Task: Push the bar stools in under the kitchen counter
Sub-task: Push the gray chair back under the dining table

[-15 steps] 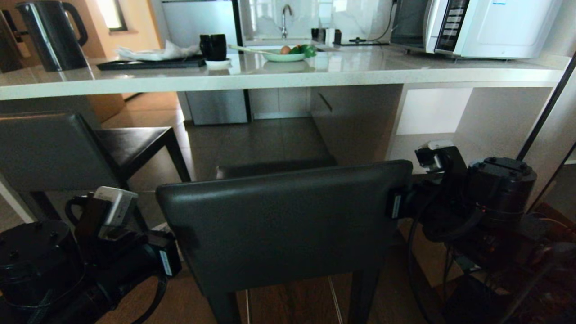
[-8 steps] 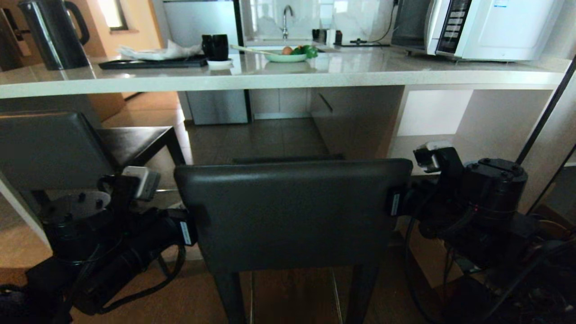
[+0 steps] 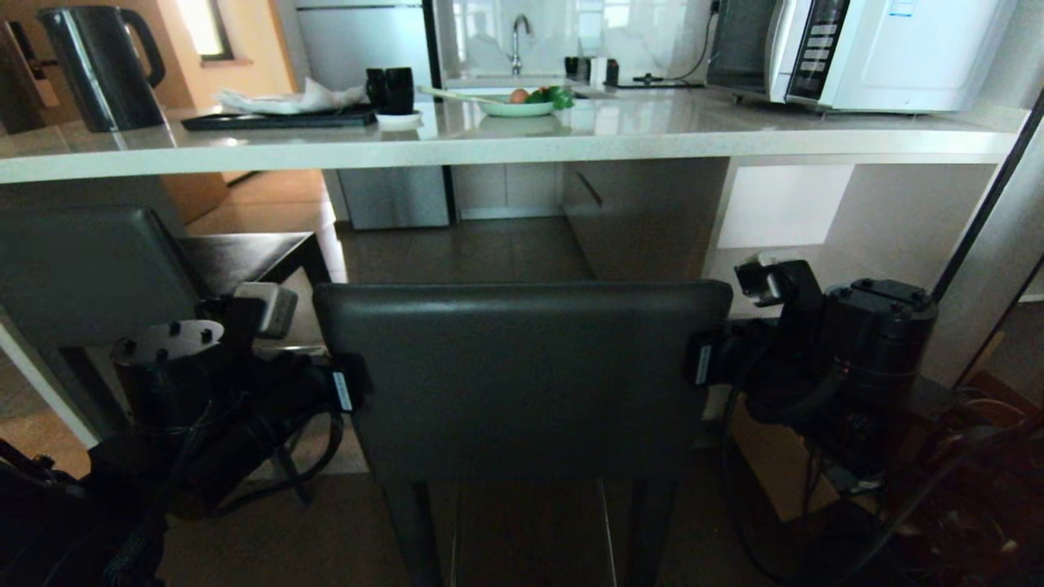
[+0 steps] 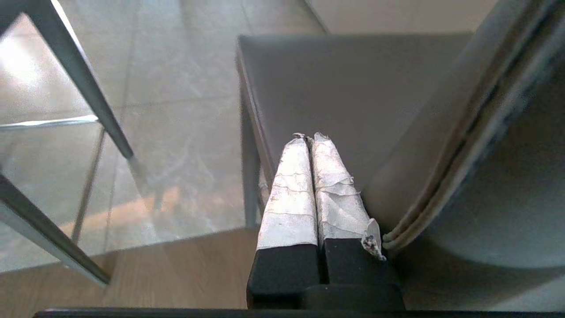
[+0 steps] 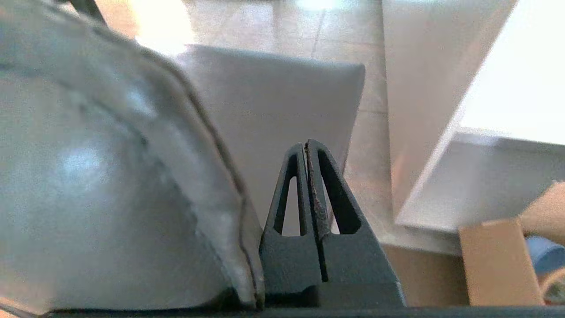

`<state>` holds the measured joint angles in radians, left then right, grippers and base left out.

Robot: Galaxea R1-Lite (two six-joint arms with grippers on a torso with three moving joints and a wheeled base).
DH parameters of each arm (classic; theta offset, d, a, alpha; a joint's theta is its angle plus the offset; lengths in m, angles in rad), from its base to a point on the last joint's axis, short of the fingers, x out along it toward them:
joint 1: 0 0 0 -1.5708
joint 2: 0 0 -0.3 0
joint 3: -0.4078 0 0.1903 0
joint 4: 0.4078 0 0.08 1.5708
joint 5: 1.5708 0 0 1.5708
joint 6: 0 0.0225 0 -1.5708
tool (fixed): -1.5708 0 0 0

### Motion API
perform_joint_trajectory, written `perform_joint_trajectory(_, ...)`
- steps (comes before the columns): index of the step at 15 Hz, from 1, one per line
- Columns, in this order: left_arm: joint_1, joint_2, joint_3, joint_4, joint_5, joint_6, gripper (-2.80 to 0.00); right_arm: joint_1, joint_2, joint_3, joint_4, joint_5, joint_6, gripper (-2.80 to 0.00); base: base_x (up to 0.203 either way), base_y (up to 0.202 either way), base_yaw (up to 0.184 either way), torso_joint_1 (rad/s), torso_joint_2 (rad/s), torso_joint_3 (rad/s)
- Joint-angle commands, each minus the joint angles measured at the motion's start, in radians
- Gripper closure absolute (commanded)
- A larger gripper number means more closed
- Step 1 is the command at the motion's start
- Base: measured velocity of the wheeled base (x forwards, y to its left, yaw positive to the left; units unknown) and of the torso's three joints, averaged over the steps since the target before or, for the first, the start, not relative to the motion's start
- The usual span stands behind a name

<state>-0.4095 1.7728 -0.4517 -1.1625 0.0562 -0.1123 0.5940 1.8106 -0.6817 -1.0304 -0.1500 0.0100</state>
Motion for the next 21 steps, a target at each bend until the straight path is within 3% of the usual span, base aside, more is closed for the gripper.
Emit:
perform_joint_trajectory(1, 0.027, 0.050, 0.003, -0.021, 0.011, 0.001, 0.00, 0.000, 0.050, -0.043, -0.007, -0.006, 0.000, 0.00, 0.000, 0.000, 0.000, 0.000, 0.00, 0.000)
perform_joint_trajectory(4, 0.026, 0.087, 0.035, -0.145, 0.013, 0.015, 0.00, 0.001, 0.082, -0.082, -0.007, -0.006, -0.001, 0.00, 0.000, 0.000, 0.000, 0.000, 0.00, 0.000)
perform_joint_trajectory(7, -0.027, 0.040, 0.083, -0.162, 0.013, 0.020, 0.00, 0.004, 0.081, -0.075, -0.008, -0.006, -0.002, 0.00, 0.000, 0.000, 0.000, 0.000, 0.00, 0.000)
perform_joint_trajectory(15, -0.304, -0.029, 0.112, -0.155, 0.075, 0.017, 0.00, 0.001, 0.050, -0.004, -0.008, -0.008, -0.010, 0.00, 0.000, 0.000, 0.000, 0.000, 0.00, 0.000)
perform_joint_trajectory(21, -0.278, 0.143, -0.004, -0.157, 0.104, 0.021, 0.00, 0.000, 0.047, 0.039, -0.010, -0.011, -0.012, 0.00, 0.000, 0.000, 0.000, 0.000, 0.00, 0.000)
